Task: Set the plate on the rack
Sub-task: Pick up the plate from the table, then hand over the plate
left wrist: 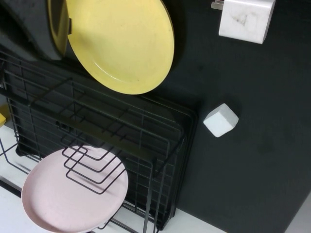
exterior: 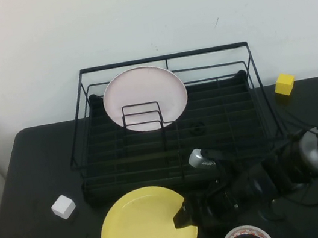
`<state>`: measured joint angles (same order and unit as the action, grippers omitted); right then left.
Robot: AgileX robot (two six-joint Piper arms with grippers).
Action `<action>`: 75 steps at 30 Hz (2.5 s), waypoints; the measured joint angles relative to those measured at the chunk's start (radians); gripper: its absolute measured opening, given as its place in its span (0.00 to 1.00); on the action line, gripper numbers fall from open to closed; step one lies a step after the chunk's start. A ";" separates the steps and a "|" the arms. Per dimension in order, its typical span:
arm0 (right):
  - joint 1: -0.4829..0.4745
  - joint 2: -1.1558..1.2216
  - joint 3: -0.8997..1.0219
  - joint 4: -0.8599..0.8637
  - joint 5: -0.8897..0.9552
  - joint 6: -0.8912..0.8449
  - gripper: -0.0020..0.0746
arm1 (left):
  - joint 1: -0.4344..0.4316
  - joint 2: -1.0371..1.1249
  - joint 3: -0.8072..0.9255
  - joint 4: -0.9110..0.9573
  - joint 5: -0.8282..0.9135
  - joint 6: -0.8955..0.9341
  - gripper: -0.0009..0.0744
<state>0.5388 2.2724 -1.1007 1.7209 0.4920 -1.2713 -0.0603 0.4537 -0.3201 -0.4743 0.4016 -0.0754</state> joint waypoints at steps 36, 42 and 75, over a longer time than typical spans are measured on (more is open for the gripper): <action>0.039 -0.332 -0.021 -0.443 0.035 0.117 0.04 | 0.000 0.000 -0.211 -0.131 0.423 -0.020 0.16; 0.044 -0.501 -0.021 -0.458 0.085 0.112 0.04 | 0.000 0.003 -0.219 -0.131 0.450 -0.036 0.63; 0.028 -0.669 -0.054 -0.179 0.393 -0.359 0.74 | 0.000 0.089 -0.220 -0.164 0.195 0.683 0.11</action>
<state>0.5672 1.6039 -1.1546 1.5420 0.8854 -1.6299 -0.0603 0.5430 -0.5404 -0.6380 0.5969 0.6077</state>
